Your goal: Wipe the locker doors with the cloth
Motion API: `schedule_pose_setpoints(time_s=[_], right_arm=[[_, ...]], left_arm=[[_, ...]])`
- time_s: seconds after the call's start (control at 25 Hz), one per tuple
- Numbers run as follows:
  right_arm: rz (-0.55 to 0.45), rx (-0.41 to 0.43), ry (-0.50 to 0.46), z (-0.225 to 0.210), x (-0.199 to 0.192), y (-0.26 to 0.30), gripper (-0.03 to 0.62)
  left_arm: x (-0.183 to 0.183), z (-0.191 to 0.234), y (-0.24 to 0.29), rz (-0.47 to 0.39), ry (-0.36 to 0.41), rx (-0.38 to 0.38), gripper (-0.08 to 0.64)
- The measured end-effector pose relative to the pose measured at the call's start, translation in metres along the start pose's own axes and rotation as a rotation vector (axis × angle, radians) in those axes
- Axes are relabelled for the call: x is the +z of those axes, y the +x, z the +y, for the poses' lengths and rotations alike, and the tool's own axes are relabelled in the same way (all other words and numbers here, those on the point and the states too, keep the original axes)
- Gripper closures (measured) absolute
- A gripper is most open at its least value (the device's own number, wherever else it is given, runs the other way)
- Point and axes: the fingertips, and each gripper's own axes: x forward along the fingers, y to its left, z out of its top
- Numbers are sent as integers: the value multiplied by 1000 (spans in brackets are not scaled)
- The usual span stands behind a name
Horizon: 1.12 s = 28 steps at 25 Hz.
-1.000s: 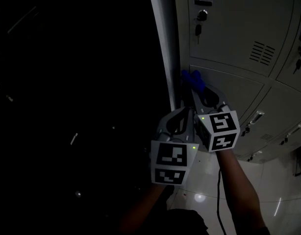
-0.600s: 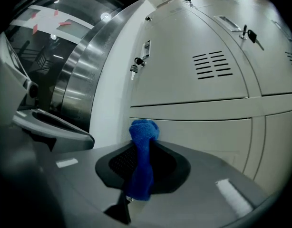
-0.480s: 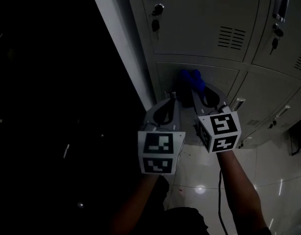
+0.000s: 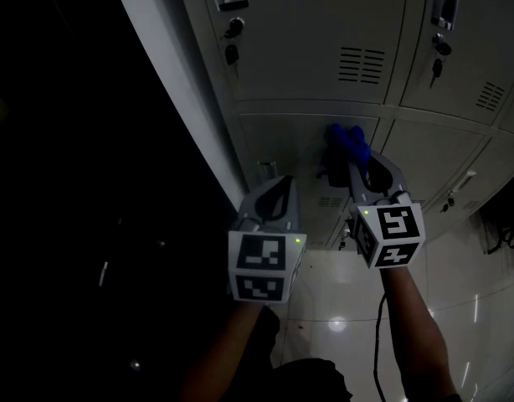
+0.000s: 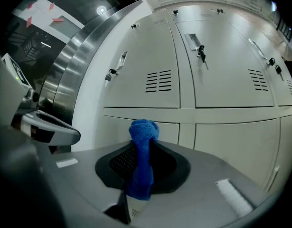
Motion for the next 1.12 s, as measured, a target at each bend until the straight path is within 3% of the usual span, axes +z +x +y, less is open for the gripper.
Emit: schedule_pose_setpoints(time_s=[0.16, 0.36, 0.68, 1.12], right_arm=[[10, -42, 2, -17, -4, -8, 535], [4, -33, 18, -12, -4, -12, 535], [-26, 153, 36, 72, -7, 1, 535], [17, 325, 17, 152, -62, 45, 535]], left_arm=[[-2, -3, -2, 0, -4, -9, 557], [-6, 3, -7, 6, -32, 3, 557], [-15, 23, -16, 15, -42, 45, 557], [-49, 39, -18, 1, -31, 68, 557]])
